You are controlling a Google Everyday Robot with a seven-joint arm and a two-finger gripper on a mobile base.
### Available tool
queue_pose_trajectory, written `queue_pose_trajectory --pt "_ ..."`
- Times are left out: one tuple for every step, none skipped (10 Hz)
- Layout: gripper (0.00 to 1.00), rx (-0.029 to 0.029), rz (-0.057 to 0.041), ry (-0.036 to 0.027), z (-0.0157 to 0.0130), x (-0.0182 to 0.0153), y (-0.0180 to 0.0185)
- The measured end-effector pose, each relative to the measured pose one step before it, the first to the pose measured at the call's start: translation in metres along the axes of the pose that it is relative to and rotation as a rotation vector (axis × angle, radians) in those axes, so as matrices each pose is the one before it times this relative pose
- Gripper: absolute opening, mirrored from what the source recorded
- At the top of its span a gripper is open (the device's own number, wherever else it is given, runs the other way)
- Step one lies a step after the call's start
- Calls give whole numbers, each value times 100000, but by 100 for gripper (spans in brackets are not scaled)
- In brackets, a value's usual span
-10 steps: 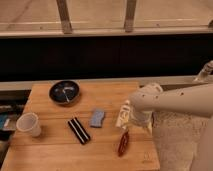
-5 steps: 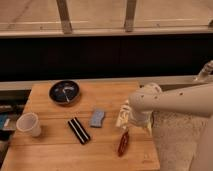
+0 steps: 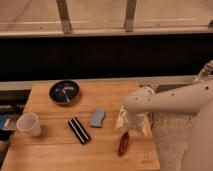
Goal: Place the pepper on the white sponge
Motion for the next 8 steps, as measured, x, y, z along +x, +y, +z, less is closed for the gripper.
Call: queue_pose_trajectory --pt "80 468 -298 1190 728 347 205" --pt "80 395 -450 1447 1058 287 291" --pt "80 392 -412 1828 1089 243 402" --pt "80 686 57 1130 689 14 159" --pt "80 1077 801 1820 1278 -146 -6" --pt "77 960 861 1375 1138 -239 6" --pt "70 690 763 829 635 -201 17" --pt "62 399 482 554 284 -126 -18"
